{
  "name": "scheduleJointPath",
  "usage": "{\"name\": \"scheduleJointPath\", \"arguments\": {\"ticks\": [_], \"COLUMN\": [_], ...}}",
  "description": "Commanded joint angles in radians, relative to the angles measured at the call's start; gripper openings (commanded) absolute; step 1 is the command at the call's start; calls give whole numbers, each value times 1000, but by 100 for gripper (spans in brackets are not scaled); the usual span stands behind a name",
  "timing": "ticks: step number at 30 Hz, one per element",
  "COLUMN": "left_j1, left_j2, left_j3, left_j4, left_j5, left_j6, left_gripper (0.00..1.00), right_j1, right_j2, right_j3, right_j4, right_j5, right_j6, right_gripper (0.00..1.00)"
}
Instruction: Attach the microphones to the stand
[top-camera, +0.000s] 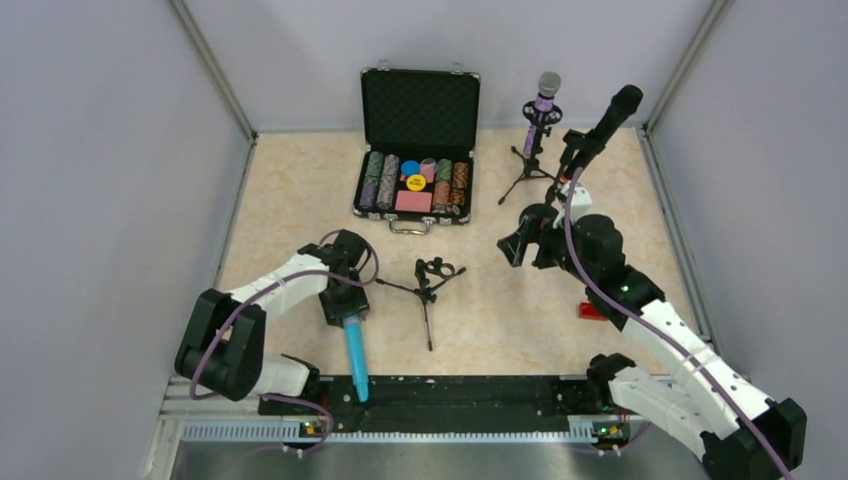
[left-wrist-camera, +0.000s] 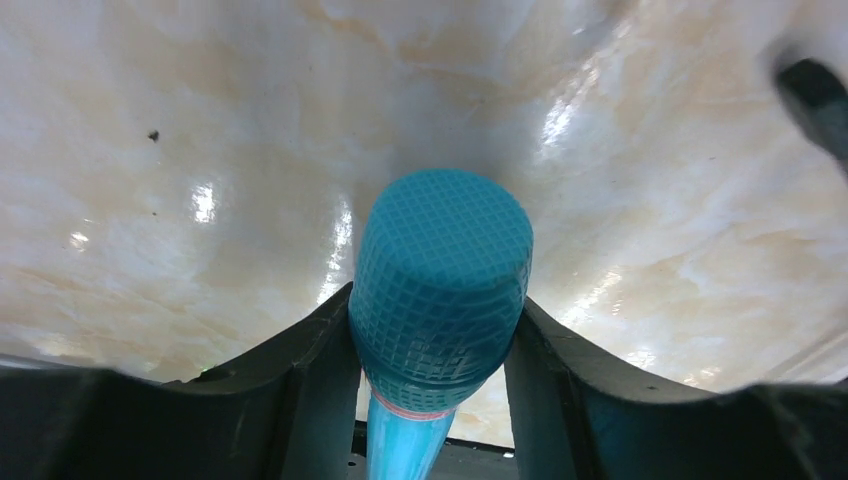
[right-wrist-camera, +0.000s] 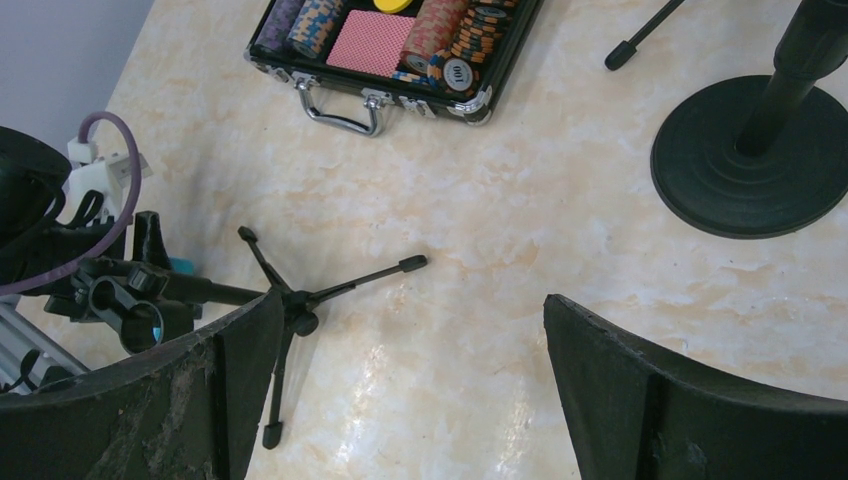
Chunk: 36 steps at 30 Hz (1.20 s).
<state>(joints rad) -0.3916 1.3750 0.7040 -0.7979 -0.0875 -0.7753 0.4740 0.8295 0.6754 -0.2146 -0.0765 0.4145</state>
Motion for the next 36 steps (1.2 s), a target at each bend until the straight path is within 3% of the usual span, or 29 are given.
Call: {"name": "scheduleJointPath", "arguments": {"ticks": [1,10,13,20,26,31,36], "left_j1": [-1,-1,-1,-1,-1,-1,-2], "left_j2": [-30,-257,-342,-553,-675,-674,-577], "left_j3": [81,239,285,284,242,248,268], "left_j4": [-2,-71,-46,170,434,576,716], "left_j5": [-61,-121,-77,182,451,614,784], "left_j6": [41,82,145,212,205,164,48], "left_gripper": [3,0,0,0,0,0,0], "right_j1": [3,2,2,2,2,2,3], "right_j2": [20,53,58,60,65,70,85], "right_j3": [57,77,84,110,139,144,139], "right_j4": [57,83,86,102,159,279,406], "right_j5": [-2,-19,-26,-92,-289,-498,-652], "right_j6": [7,9,10,-3,-4,29,123], "right_gripper": [99,99,99,99,99,99,99]}}
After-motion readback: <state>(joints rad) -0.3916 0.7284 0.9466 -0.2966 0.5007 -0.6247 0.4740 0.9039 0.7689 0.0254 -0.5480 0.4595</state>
